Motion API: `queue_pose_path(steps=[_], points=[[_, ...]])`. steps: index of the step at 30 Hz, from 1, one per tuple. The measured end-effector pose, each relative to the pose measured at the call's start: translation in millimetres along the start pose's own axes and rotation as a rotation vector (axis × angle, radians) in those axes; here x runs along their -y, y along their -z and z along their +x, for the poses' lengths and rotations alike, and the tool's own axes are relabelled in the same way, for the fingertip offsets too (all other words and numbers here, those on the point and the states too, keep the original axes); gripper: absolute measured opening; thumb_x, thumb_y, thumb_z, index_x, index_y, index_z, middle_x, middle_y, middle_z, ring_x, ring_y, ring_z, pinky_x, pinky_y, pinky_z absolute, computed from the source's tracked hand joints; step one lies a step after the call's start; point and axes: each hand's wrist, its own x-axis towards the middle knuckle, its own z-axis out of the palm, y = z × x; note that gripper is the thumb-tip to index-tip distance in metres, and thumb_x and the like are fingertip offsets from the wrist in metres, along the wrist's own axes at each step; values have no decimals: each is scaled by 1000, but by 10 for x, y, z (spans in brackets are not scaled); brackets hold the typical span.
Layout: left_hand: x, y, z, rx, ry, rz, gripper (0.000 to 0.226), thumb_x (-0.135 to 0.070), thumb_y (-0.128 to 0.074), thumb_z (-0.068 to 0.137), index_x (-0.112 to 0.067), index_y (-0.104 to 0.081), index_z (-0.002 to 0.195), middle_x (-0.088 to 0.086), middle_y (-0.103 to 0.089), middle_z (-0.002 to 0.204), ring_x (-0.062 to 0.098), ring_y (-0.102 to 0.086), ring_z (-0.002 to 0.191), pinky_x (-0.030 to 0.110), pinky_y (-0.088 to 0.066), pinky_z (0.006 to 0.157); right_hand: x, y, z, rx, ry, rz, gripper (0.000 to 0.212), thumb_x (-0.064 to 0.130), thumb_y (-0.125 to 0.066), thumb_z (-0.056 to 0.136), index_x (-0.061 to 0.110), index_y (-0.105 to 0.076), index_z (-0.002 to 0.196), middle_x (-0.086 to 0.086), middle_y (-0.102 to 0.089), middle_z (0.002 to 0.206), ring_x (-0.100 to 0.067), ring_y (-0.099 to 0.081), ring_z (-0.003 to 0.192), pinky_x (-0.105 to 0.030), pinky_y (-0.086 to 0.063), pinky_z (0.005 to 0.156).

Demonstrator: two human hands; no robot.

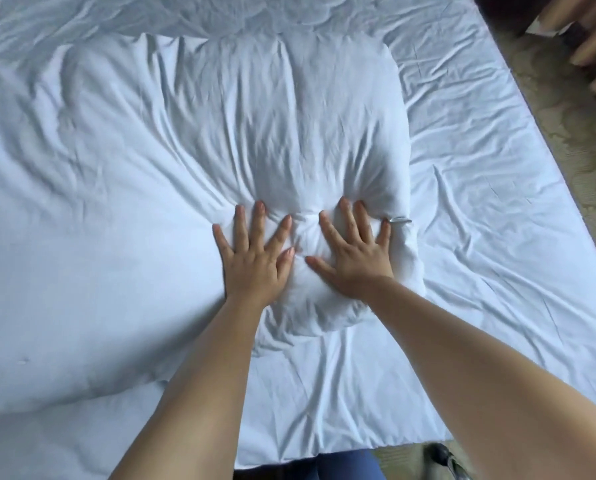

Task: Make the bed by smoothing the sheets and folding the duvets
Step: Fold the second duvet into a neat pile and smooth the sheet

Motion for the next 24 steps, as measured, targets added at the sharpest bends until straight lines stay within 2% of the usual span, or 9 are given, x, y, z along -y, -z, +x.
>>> queue_pose_path(steps=[4,7,11,17,24], points=[[59,237,2,193,28,3,66,-62,1,86,-43,3,149,-1,16,160,28,18,146,61,14,110,54,226,-111,60,0,-8,80,78,-19,84,43,10,149,2,25,157,-21,23,145,-62,11,111],[156,464,-215,297,-47,46,63,-62,-9,94,-40,11,149,-2,25,157,25,24,144,61,13,112,137,288,-440,115,-24,5,79,78,-20,85,45,14,148,2,28,156,-21,26,144,-60,12,112],[361,754,-614,314,-96,140,61,-58,-10,97,-36,11,150,-1,17,159,26,17,146,61,10,112,375,417,-798,151,-49,14,83,77,-28,85,43,11,149,-2,26,157,-25,24,144,-58,8,114],[783,1235,-867,266,27,191,57,-52,-10,99,-33,4,152,-1,4,161,23,10,148,58,11,112,813,769,-964,127,98,-66,80,71,-31,89,39,6,151,1,18,160,-24,11,148,-54,-8,116],[1212,1685,-688,257,144,153,55,-48,-9,101,-34,5,152,-5,12,160,19,15,147,65,2,111,1320,1115,-818,113,218,-5,75,63,-34,94,36,4,152,1,16,160,-21,11,148,-49,-2,119]])
